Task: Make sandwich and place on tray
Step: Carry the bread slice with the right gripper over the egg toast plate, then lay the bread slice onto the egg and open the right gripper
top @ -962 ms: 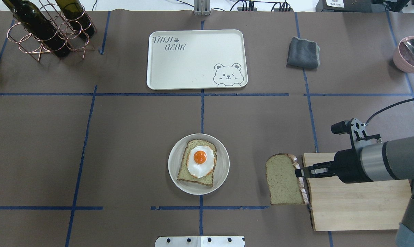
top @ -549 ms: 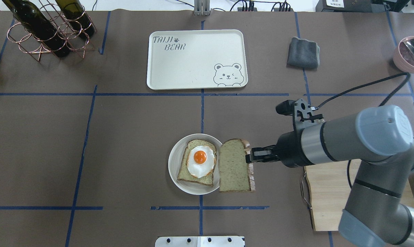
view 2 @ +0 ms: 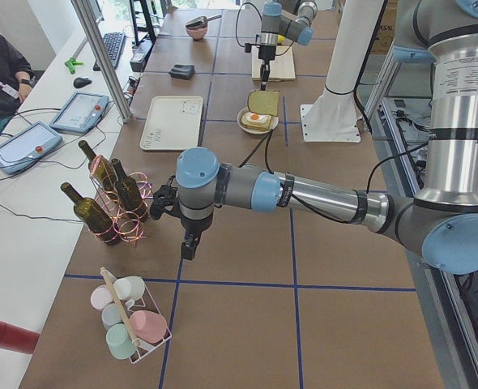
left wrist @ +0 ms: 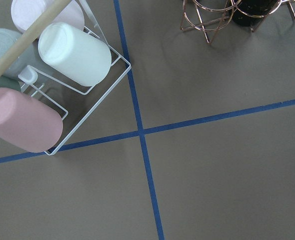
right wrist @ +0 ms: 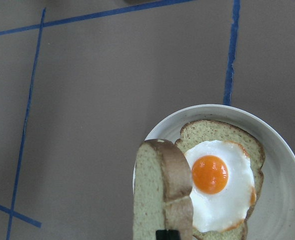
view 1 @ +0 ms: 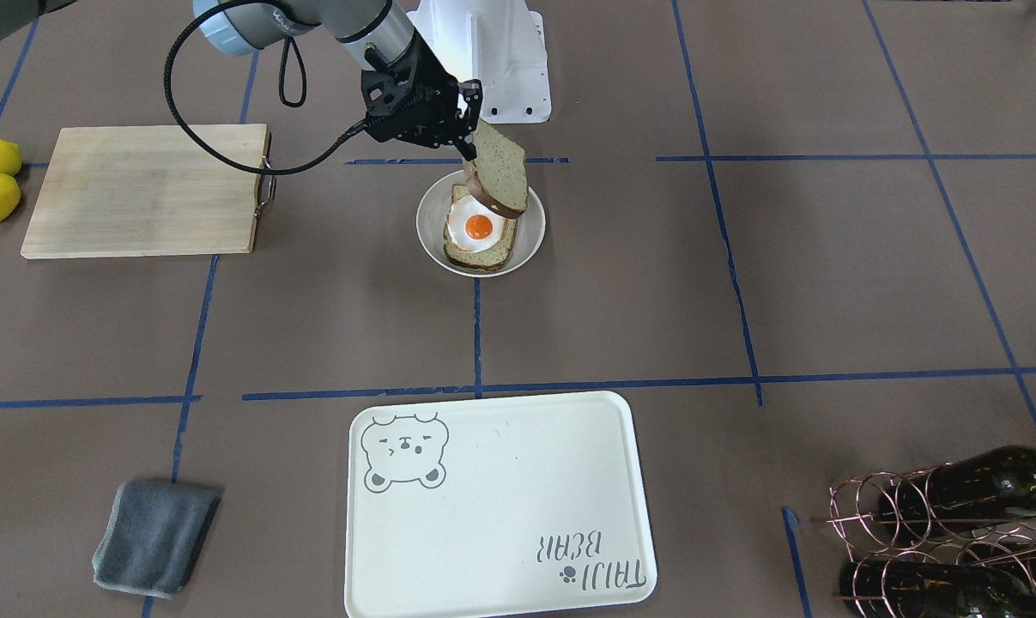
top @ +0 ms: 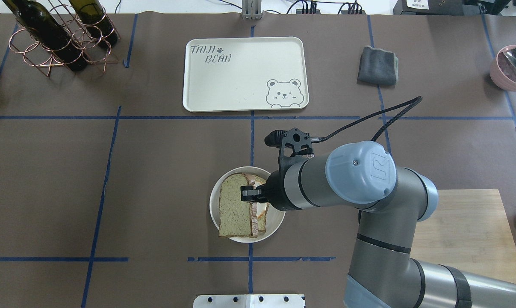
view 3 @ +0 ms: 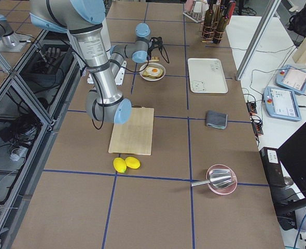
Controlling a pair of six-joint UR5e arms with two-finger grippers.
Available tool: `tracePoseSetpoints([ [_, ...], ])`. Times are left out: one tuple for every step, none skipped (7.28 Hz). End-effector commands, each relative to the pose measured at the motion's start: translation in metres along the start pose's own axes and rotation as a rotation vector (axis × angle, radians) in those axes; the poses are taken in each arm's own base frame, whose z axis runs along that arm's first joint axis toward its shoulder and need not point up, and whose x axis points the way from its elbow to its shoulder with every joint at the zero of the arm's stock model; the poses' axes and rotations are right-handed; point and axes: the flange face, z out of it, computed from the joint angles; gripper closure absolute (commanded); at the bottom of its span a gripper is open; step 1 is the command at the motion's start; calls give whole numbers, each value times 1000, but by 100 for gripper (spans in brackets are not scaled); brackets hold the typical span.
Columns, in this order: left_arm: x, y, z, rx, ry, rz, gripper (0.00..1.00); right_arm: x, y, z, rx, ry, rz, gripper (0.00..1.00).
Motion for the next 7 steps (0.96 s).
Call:
tracePoseSetpoints([
  [1, 0, -1, 2, 0, 2, 0, 7, -1, 19, -7, 33, -1, 100],
  [2, 0, -2, 3, 0, 3, 0, 12, -3, 27, 5, 51, 0, 100],
  [1, 0, -1, 2, 0, 2, 0, 7, -7, 26, 31, 51, -3, 100],
  [1, 0, -1, 2, 0, 2, 0, -2, -11, 30, 36, 45, -2, 100],
  [1, 0, -1, 2, 0, 2, 0, -3, -13, 34, 37, 49, 0, 100],
  [1, 0, -1, 2, 0, 2, 0, -1, -13, 36, 35, 55, 3, 100],
  [1, 0, -1, 2, 0, 2, 0, 8, -15, 50, 29, 83, 10, 100],
])
